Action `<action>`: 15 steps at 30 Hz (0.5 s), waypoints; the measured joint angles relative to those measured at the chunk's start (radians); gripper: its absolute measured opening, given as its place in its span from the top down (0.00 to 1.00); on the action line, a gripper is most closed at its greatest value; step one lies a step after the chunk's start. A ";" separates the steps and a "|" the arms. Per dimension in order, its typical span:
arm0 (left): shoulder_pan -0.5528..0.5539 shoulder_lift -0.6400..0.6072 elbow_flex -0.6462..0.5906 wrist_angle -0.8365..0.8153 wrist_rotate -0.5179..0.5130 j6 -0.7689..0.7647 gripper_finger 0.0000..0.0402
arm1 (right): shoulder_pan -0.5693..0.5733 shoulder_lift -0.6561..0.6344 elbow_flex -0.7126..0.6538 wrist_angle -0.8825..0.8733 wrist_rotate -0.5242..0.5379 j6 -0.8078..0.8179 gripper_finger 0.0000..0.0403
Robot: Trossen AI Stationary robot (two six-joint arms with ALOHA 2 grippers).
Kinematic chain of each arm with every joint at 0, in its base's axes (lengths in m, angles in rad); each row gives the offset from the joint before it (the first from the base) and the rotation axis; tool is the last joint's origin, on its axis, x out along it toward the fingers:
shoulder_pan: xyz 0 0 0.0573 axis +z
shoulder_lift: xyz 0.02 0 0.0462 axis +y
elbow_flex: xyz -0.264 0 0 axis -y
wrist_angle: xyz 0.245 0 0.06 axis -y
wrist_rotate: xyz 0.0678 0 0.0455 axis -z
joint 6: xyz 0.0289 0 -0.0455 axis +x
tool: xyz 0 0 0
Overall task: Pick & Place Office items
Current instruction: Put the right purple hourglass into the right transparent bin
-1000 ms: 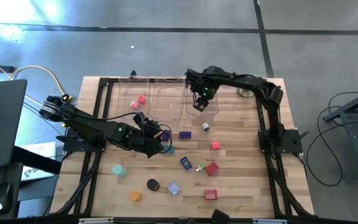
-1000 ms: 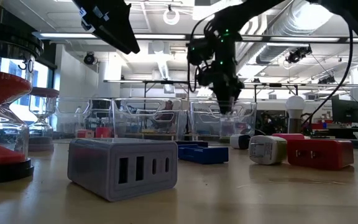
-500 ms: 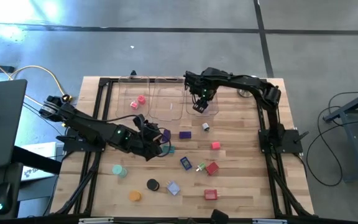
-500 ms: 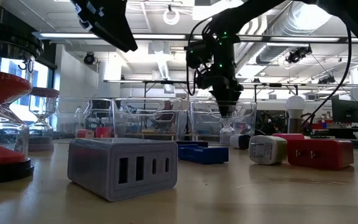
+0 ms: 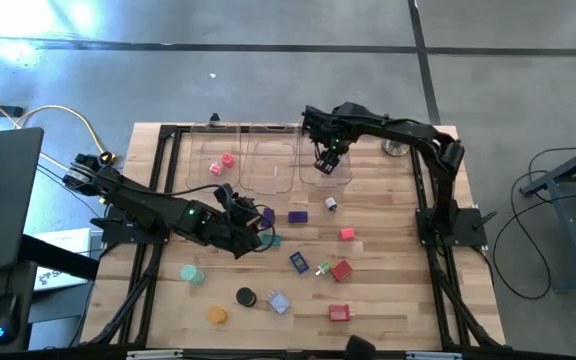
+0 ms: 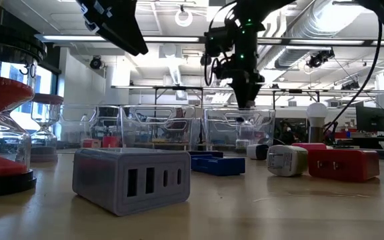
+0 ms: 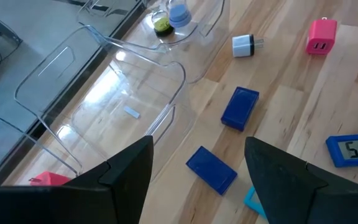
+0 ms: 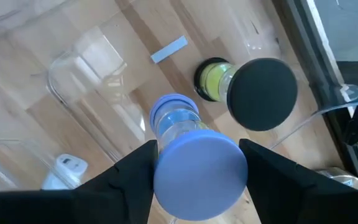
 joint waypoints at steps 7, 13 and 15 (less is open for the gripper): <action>0.000 0.000 0.000 0.011 0.000 -0.003 0.39 | 0.000 0.001 0.000 0.004 -0.008 0.016 0.47; 0.000 0.000 0.000 0.012 0.010 -0.003 0.39 | 0.000 0.003 -0.023 0.060 -0.084 0.023 0.47; 0.000 0.000 0.000 0.012 0.018 -0.003 0.39 | 0.000 0.003 -0.040 0.067 -0.085 0.023 0.47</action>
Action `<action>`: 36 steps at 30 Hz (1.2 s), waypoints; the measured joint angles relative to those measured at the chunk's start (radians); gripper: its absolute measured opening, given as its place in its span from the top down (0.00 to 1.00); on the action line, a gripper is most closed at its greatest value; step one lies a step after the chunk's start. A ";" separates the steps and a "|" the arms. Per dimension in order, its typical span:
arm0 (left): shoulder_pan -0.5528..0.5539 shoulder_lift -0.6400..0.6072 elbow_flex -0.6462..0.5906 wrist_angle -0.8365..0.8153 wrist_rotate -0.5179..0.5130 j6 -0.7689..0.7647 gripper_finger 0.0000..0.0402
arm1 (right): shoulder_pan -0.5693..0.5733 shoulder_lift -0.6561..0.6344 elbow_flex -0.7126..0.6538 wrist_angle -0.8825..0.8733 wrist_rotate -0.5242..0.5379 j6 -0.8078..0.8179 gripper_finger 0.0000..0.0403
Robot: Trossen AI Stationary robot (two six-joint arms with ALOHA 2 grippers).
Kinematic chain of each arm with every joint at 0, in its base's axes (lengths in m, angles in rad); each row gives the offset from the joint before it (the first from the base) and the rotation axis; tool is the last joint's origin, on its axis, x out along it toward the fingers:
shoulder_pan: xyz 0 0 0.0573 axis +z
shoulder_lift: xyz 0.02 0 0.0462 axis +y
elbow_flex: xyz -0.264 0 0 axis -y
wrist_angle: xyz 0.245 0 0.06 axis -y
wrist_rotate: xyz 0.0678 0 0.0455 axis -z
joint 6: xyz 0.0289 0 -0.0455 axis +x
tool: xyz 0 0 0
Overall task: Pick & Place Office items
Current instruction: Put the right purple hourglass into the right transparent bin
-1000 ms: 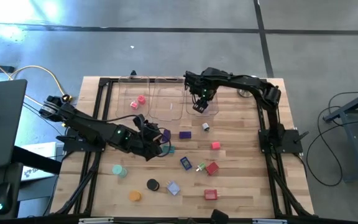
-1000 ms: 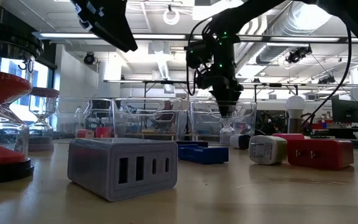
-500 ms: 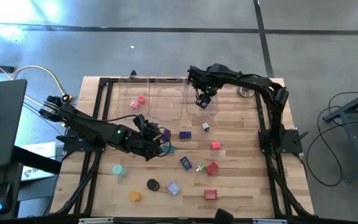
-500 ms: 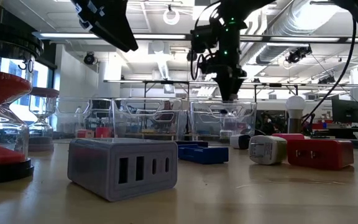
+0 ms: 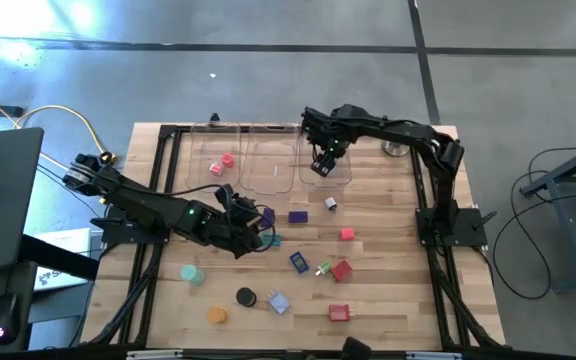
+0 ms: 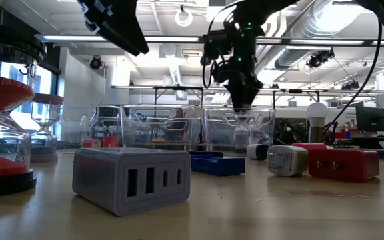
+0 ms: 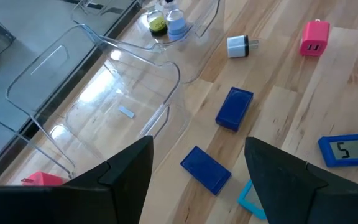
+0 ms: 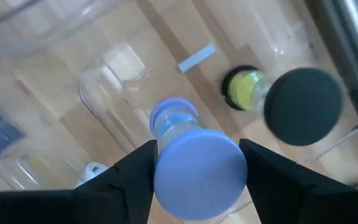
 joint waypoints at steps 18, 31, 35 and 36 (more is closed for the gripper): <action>0.000 0.000 0.000 -0.001 0.013 0.000 0.39 | -0.002 0.001 -0.127 0.123 0.007 -0.005 0.47; 0.000 0.000 0.000 -0.001 0.013 0.000 0.39 | -0.002 0.001 -0.129 0.130 0.021 -0.013 0.38; 0.000 0.000 0.000 -0.001 0.013 0.000 0.39 | -0.002 0.001 -0.129 0.129 0.032 0.017 0.30; 0.000 0.000 0.000 -0.001 0.013 0.000 0.39 | -0.002 0.001 -0.129 0.129 0.023 0.012 0.29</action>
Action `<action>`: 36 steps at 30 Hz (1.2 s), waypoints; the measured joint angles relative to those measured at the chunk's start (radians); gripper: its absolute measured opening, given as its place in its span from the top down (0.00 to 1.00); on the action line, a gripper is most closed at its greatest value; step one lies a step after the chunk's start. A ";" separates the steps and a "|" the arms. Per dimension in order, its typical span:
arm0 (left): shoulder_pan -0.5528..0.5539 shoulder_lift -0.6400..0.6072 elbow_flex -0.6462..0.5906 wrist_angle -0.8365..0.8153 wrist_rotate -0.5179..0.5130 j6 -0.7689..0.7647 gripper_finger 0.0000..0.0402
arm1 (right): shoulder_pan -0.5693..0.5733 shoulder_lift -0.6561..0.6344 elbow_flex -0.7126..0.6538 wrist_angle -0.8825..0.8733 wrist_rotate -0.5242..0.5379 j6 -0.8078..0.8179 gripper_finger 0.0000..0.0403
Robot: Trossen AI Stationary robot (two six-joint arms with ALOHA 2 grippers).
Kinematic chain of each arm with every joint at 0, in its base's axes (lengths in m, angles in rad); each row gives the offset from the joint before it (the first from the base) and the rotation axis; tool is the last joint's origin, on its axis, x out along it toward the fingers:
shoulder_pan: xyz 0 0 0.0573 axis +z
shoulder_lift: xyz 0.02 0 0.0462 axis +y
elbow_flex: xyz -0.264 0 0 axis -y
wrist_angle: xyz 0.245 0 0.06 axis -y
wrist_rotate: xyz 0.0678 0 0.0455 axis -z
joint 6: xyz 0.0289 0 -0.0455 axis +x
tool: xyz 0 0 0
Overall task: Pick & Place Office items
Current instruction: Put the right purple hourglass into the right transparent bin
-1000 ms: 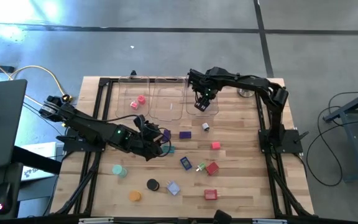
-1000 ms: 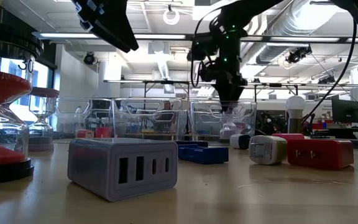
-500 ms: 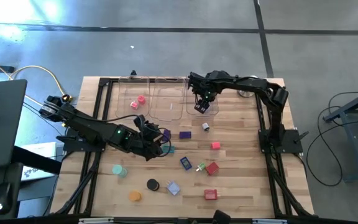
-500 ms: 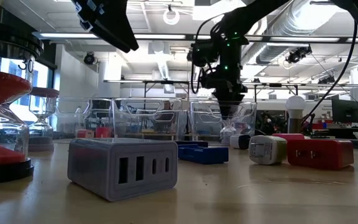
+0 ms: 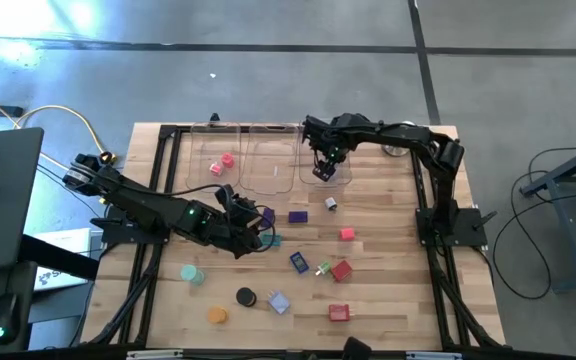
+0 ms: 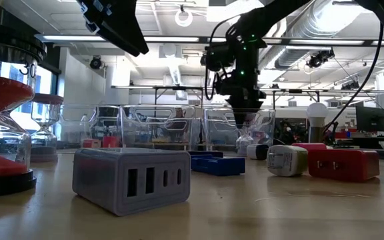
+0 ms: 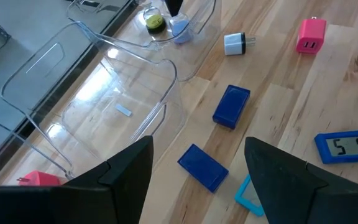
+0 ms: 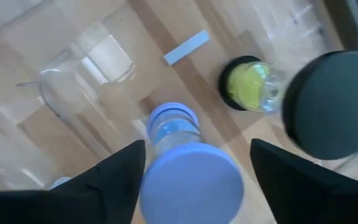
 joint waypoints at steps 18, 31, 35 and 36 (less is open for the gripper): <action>0.000 0.000 0.000 0.000 -0.001 0.000 0.39 | 0.003 -0.002 0.000 0.015 -0.012 -0.012 0.19; 0.002 0.000 0.000 0.000 -0.003 0.000 0.39 | 0.011 -0.094 0.005 0.026 0.139 -0.072 0.18; 0.011 0.000 0.000 0.000 -0.003 0.000 0.39 | 0.021 -0.149 0.005 0.028 0.139 -0.087 0.18; 0.012 0.000 0.000 0.001 -0.003 0.000 0.39 | 0.025 -0.165 0.005 0.023 0.139 -0.094 0.18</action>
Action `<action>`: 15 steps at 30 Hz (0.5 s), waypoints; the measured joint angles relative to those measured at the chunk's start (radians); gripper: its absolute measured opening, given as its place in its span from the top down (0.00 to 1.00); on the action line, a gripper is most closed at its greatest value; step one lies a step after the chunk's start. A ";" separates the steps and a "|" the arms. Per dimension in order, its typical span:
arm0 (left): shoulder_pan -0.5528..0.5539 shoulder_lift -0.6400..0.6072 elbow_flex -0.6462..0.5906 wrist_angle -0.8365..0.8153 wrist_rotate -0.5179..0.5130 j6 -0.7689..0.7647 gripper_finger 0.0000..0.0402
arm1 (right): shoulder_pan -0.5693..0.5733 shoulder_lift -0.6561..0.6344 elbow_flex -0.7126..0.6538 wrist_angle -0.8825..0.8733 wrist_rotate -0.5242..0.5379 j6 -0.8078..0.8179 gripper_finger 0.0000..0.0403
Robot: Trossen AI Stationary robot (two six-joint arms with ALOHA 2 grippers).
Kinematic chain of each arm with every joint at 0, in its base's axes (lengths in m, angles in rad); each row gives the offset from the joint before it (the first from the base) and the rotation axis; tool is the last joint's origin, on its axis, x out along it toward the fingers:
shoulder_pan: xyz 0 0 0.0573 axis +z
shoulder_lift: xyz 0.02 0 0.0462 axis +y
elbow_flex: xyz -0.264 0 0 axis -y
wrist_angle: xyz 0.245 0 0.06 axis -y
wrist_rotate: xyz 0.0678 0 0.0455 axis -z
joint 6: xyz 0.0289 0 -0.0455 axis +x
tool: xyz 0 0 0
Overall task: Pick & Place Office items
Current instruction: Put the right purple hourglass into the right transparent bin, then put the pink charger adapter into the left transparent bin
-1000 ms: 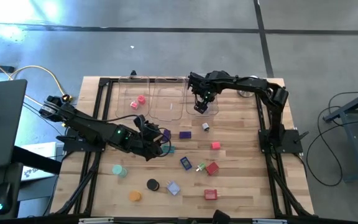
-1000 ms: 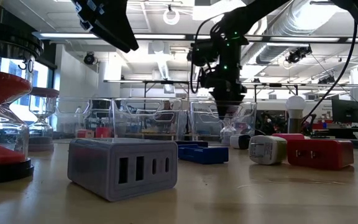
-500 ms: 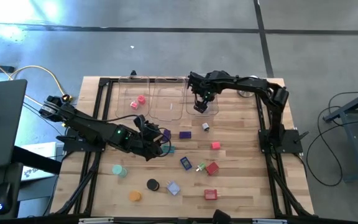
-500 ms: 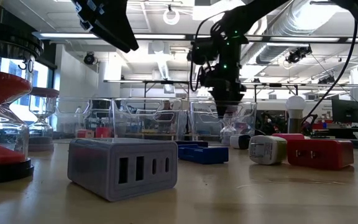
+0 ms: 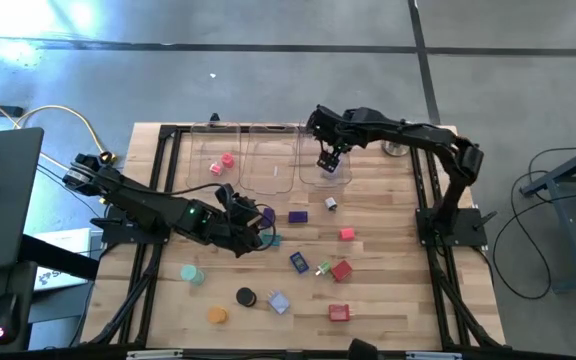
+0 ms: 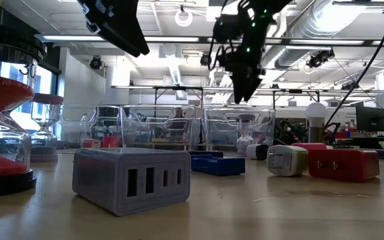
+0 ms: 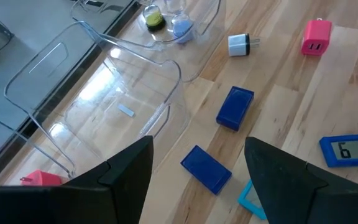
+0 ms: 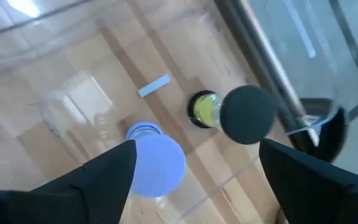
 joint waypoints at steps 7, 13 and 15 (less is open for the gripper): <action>0.012 0.000 0.000 0.000 0.000 -0.005 0.39 | 0.068 -0.133 0.000 -0.074 -0.001 0.012 0.19; 0.012 0.000 0.000 0.000 0.001 -0.007 0.39 | 0.175 -0.242 0.000 -0.252 0.000 0.133 0.19; 0.012 0.000 0.000 0.002 0.001 -0.008 0.39 | 0.204 -0.278 -0.001 -0.312 -0.001 0.160 0.19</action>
